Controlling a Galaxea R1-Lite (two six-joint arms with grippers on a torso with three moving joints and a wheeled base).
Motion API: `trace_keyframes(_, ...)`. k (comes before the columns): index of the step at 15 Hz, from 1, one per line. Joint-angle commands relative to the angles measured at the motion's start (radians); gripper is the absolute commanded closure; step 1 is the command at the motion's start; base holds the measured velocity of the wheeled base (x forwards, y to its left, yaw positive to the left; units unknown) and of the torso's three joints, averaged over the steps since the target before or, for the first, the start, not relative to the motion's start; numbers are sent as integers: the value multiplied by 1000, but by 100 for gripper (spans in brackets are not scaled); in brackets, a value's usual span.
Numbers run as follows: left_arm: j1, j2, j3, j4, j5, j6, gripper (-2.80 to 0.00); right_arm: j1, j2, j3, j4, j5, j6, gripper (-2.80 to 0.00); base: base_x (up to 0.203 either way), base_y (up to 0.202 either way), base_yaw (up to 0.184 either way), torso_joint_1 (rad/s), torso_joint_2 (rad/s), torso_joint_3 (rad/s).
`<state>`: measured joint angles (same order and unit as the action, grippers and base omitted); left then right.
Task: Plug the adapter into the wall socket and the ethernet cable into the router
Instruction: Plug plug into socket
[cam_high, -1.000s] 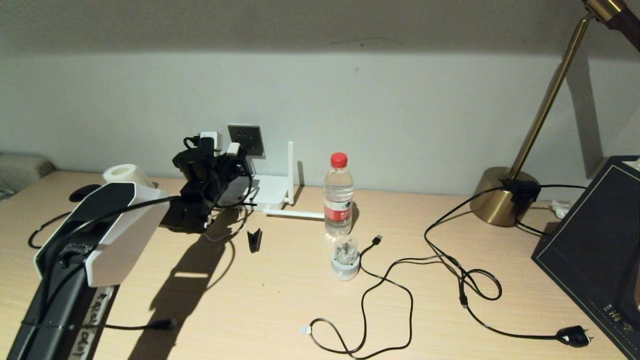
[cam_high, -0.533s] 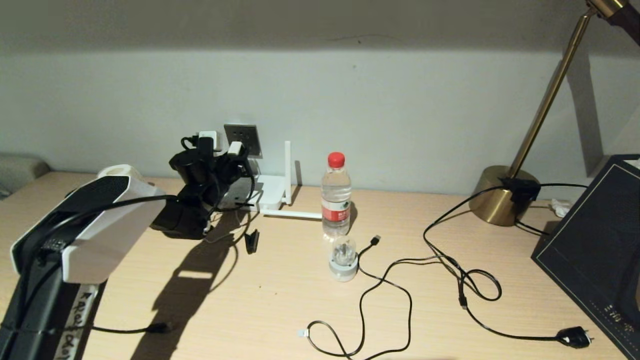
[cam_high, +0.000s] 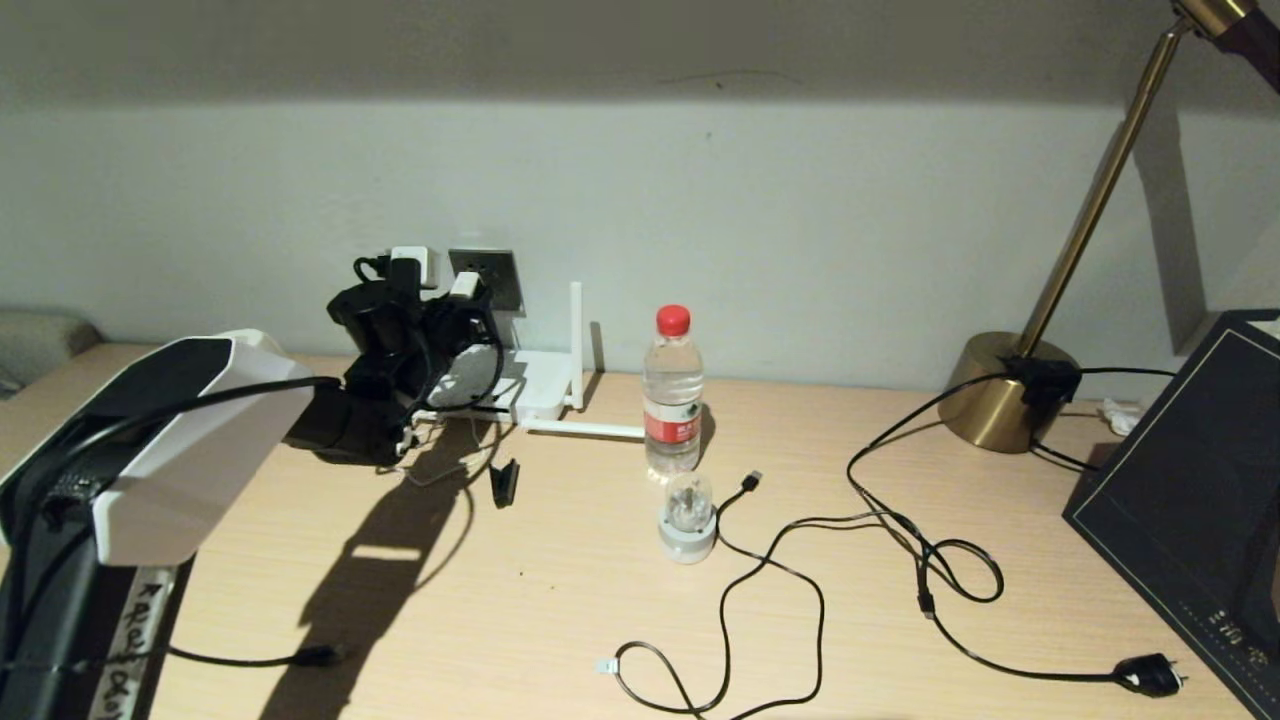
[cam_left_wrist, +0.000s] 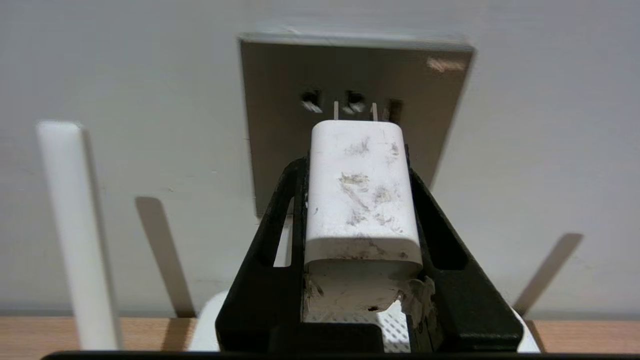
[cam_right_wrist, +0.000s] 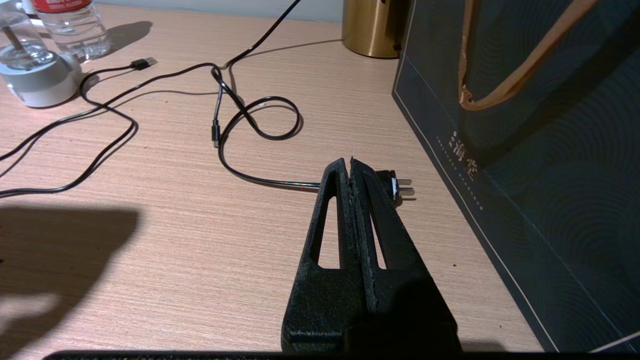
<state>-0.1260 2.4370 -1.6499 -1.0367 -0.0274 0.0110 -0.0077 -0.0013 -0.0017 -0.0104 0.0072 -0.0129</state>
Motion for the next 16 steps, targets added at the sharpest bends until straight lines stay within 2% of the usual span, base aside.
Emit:
trace_keyframes(1, 2, 14, -53, 23, -2, -1, 0, 0, 1, 0, 0, 0, -1, 0, 0, 0, 0, 0, 0, 0)
trace_keyframes(4, 2, 39, -106, 61, -2, -2, 0, 0, 1, 0, 0, 0, -1, 0, 0, 0, 0, 0, 0, 0)
trace_keyframes(16, 6, 65, -138, 78, -2, -2, 0, 0, 1, 0, 0, 0, -1, 0, 0, 0, 0, 0, 0, 0)
